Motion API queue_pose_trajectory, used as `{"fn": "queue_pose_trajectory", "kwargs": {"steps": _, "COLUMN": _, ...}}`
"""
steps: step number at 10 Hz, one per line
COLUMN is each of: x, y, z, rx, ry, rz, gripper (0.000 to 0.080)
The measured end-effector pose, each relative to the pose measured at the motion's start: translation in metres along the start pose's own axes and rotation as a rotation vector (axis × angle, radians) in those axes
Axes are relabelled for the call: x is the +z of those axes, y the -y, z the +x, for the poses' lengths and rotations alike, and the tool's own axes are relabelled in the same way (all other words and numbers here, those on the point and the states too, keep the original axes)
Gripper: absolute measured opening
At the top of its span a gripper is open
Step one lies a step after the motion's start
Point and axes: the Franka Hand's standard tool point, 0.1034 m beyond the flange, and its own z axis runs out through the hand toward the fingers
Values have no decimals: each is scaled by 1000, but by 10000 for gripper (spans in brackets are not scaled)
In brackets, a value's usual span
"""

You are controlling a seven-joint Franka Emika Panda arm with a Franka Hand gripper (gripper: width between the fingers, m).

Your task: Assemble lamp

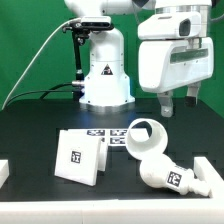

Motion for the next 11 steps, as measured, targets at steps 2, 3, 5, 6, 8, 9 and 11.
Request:
{"fn": "queue_pose_trajectory", "kwargs": {"steps": 2, "x": 0, "y": 0, "z": 0, "rx": 0, "ry": 0, "rz": 0, "gripper": 699}}
{"fn": "queue_pose_trajectory", "kwargs": {"steps": 3, "x": 0, "y": 0, "z": 0, "rx": 0, "ry": 0, "rz": 0, "gripper": 699}}
{"fn": "queue_pose_trajectory", "kwargs": {"steps": 5, "x": 1, "y": 0, "z": 0, "rx": 0, "ry": 1, "rz": 1, "gripper": 699}}
{"fn": "queue_pose_trajectory", "kwargs": {"steps": 6, "x": 1, "y": 0, "z": -1, "rx": 0, "ry": 1, "rz": 2, "gripper": 699}}
{"fn": "queue_pose_trajectory", "kwargs": {"steps": 8, "x": 6, "y": -15, "z": 4, "rx": -19, "ry": 4, "rz": 2, "gripper": 699}}
{"fn": "queue_pose_trajectory", "kwargs": {"steps": 9, "x": 12, "y": -26, "z": 12, "rx": -38, "ry": 3, "rz": -4, "gripper": 699}}
{"fn": "queue_pose_trajectory", "kwargs": {"steps": 11, "x": 32, "y": -39, "z": 22, "rx": -78, "ry": 3, "rz": 4, "gripper": 699}}
